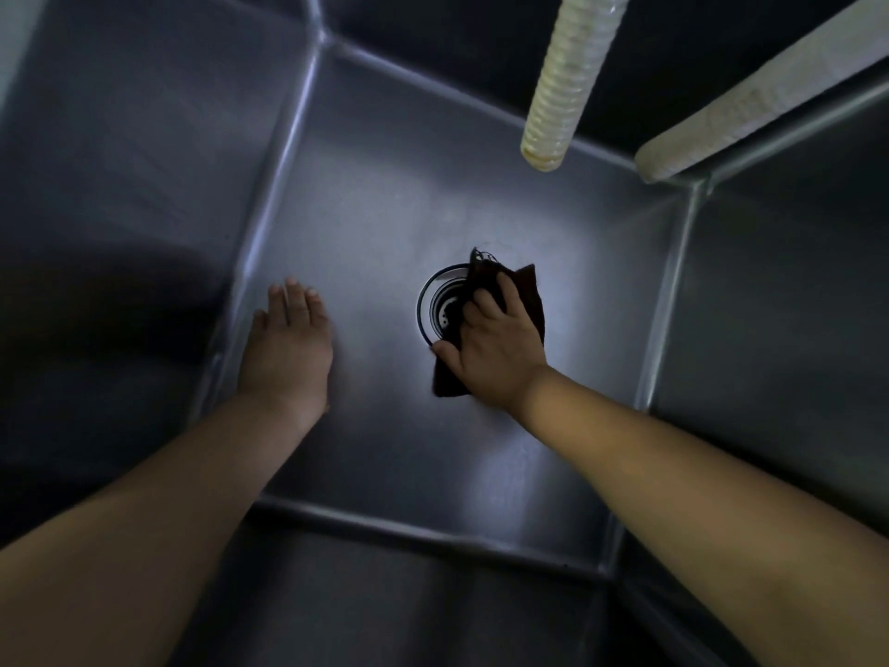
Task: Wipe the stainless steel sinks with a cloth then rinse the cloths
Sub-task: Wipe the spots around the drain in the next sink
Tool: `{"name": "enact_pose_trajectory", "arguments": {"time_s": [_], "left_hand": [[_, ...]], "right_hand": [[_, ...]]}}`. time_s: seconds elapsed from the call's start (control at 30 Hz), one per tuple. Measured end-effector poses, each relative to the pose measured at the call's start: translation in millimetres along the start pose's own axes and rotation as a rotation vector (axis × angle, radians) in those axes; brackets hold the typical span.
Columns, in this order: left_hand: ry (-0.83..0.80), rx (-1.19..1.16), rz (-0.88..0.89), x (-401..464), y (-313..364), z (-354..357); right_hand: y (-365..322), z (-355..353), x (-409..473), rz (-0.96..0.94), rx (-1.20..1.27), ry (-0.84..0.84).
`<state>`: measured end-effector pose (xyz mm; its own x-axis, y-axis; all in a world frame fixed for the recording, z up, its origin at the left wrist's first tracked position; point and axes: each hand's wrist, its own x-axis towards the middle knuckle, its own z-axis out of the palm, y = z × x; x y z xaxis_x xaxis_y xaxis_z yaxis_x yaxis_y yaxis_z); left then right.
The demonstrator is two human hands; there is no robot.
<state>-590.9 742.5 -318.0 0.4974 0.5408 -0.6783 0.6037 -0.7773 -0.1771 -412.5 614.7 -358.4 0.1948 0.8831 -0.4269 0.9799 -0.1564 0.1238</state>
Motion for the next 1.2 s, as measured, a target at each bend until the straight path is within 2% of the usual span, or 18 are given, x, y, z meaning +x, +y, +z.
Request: {"name": "enact_pose_trajectory", "arguments": {"time_s": [0.07,0.17,0.23,0.3,0.43,0.63,0.83,1.03,1.2], "left_hand": [[0.091,-0.007,0.039,-1.8,3.0,-0.6],[0.218,-0.020,0.261,-2.2,18.6,0.1],[0.235,-0.055,0.358,1.8,35.7,-4.7],[0.208,-0.019,0.401,9.8,49.7,-11.1],[0.123,-0.001,0.369,26.6,55.6,-19.4],[0.101,0.018,0.328,30.6,59.9,-23.2],[0.048,0.058,0.298,28.2,66.9,-30.2],[0.052,0.051,0.304,23.7,66.6,-32.6],[0.073,0.055,0.302,24.0,66.9,-31.8]], "right_hand": [[-3.1,-0.5,-1.3,0.005,-0.030,0.006],[-8.5,4.5,-0.3,0.062,0.086,0.114],[-8.1,9.2,1.4,0.120,0.230,0.228],[-5.2,13.2,0.9,0.134,0.304,0.254],[-1.2,15.8,-0.7,0.099,0.353,0.256],[-1.5,11.9,3.7,0.054,0.289,0.121],[8.6,9.4,2.4,-0.020,0.342,0.056],[23.6,5.4,-5.9,-0.135,0.093,0.029],[16.5,6.1,-4.1,-0.075,0.140,0.011]]}}
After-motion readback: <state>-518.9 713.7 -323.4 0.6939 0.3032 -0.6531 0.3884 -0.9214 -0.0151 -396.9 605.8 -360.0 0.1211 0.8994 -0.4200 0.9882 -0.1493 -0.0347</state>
